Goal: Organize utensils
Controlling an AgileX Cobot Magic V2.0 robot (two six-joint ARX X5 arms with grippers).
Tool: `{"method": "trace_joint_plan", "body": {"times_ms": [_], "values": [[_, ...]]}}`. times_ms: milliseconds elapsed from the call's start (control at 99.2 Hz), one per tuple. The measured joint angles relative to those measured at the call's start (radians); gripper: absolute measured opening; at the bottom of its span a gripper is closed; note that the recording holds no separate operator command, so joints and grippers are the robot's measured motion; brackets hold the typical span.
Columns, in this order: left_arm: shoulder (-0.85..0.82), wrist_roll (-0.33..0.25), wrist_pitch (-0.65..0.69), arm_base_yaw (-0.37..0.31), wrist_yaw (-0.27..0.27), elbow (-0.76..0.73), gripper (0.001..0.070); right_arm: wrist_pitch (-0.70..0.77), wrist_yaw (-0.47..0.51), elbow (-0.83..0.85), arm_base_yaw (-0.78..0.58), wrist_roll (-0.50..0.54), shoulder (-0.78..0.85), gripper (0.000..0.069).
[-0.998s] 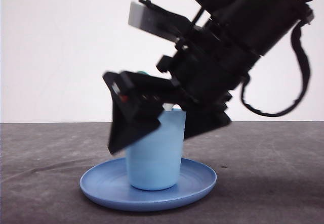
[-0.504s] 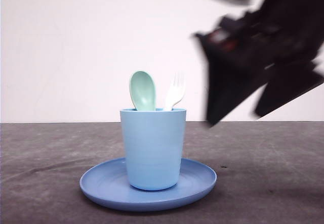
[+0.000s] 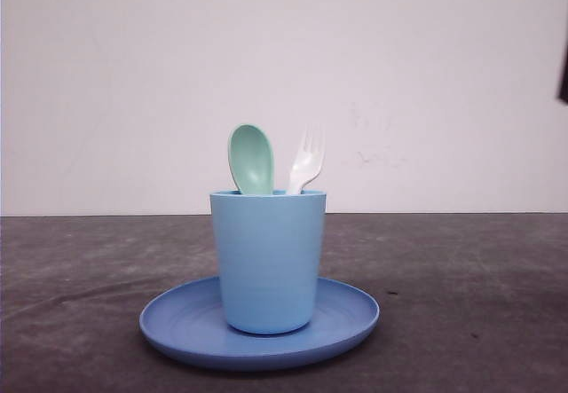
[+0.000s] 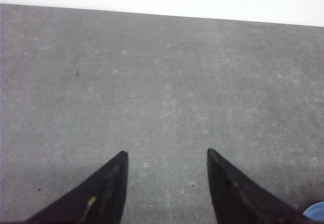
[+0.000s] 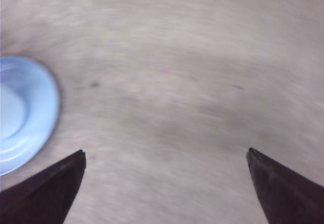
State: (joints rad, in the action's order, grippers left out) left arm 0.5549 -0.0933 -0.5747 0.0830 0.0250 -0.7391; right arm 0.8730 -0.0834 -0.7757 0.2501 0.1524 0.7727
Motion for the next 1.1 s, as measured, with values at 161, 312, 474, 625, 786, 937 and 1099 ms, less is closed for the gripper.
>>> {"method": "trace_joint_plan", "body": {"times_ms": [161, 312, 474, 625, 786, 937, 1099], "values": [[0.000, 0.001, -0.035, 0.000, 0.000, 0.000, 0.0295, 0.022, 0.006, -0.007, -0.069, -0.041, -0.002, 0.0642], [0.001, 0.020, -0.071, 0.000, 0.000, 0.000, 0.0295, 0.022, 0.029, -0.007, -0.071, -0.052, -0.002, 0.0642], [0.002, 0.024, -0.082, 0.000, 0.000, 0.000, 0.0295, 0.022, 0.032, -0.007, -0.071, -0.052, -0.002, 0.0642], [0.002, 0.026, -0.083, 0.000, 0.000, 0.000, 0.0271, 0.022, 0.032, -0.007, -0.071, -0.051, -0.002, 0.0555], [0.002, 0.026, -0.088, 0.000, 0.000, 0.000, 0.0042, 0.022, 0.032, -0.007, -0.071, -0.053, -0.002, 0.0104], [0.002, 0.026, -0.094, 0.000, 0.000, 0.000, 0.0015, 0.025, 0.031, -0.007, -0.071, -0.052, -0.002, 0.0009], [0.002, 0.026, -0.095, 0.000, 0.000, 0.000, 0.0014, 0.020, 0.031, -0.007, -0.071, -0.052, -0.002, 0.0001]]}}
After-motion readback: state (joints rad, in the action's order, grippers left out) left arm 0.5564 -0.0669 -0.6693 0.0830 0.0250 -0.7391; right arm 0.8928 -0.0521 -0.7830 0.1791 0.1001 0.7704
